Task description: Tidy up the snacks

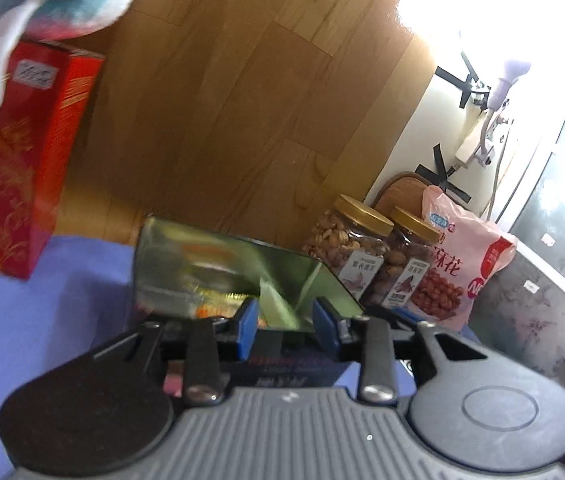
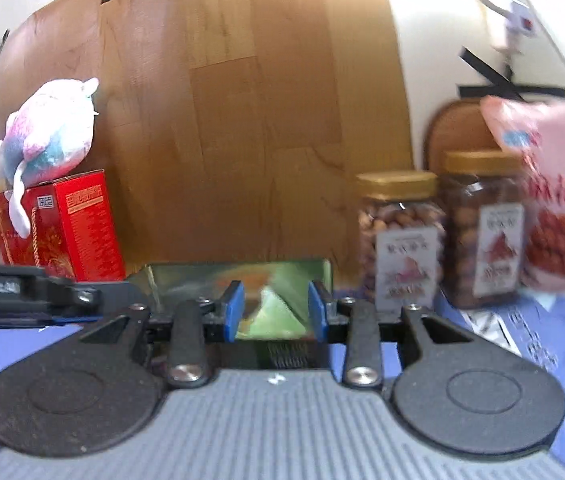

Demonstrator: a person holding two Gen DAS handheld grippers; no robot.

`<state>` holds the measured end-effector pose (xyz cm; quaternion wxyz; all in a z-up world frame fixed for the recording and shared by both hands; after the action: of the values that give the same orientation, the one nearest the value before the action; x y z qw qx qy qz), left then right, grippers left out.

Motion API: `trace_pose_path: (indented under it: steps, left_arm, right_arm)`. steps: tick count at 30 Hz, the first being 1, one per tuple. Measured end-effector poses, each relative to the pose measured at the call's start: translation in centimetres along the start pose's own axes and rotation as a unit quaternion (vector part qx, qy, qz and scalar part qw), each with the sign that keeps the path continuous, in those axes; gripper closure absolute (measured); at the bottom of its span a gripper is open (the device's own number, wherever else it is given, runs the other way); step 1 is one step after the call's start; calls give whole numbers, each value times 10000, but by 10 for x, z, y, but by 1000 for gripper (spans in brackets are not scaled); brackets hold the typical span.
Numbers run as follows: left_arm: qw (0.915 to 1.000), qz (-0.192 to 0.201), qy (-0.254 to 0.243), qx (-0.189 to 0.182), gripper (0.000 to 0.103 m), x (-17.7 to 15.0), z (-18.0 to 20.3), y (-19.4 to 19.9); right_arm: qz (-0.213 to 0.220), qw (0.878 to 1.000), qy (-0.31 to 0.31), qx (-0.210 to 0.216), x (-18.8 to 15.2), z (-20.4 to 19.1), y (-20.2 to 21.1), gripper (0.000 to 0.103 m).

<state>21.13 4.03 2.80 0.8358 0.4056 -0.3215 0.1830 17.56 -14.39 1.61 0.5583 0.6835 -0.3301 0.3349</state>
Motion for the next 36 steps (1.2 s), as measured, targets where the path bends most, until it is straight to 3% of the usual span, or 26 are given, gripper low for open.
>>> trace_pose_path:
  steps: [5, 14, 16, 19, 29, 30, 32, 35, 36]
  left_arm:
    - [9999, -64, 77, -43, 71, -29, -5, 23]
    - [9982, -239, -273, 478, 68, -90, -5, 35]
    - [9977, -328, -336, 483, 68, -94, -4, 30]
    - [9974, -356, -441, 437, 68, -96, -2, 27]
    - [9979, -358, -376, 380, 67, -97, -7, 26]
    - [9980, -360, -369, 372, 67, -97, -7, 26]
    - [9981, -353, -352, 368, 67, -97, -8, 27]
    - [9983, -325, -300, 378, 67, -96, -9, 28]
    - [9984, -313, -278, 390, 67, -96, -10, 28]
  right_arm:
    - [-503, 9983, 162, 250, -40, -9, 15, 59]
    - [-806, 9946, 570, 322, -64, -31, 25, 53]
    - [-1042, 9918, 741, 34, -71, -32, 15, 37]
    - [-1171, 9883, 932, -283, -80, -30, 8, 27]
    - [-1239, 9884, 825, -311, -80, -20, 4, 20]
    - [-1261, 9878, 852, -319, -80, -21, 4, 21]
    - [-1237, 9866, 1040, -210, -80, -28, 6, 39]
    - [-1049, 9815, 1496, -568, -81, -39, 11, 84]
    - [-1037, 9809, 1554, -539, -81, -41, 13, 90]
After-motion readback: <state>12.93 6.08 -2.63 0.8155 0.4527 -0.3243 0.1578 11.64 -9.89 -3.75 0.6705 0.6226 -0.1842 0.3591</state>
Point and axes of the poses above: each gripper's, at about its wrist camera, not at the fingertips, and y roughly against the way its jaws point, z to its right, x to its top, the point moved 6 cm from there along -y, roughly the way its jaws point, and after that the axes turned 14 degrees about -z, right-handed, at the moved point
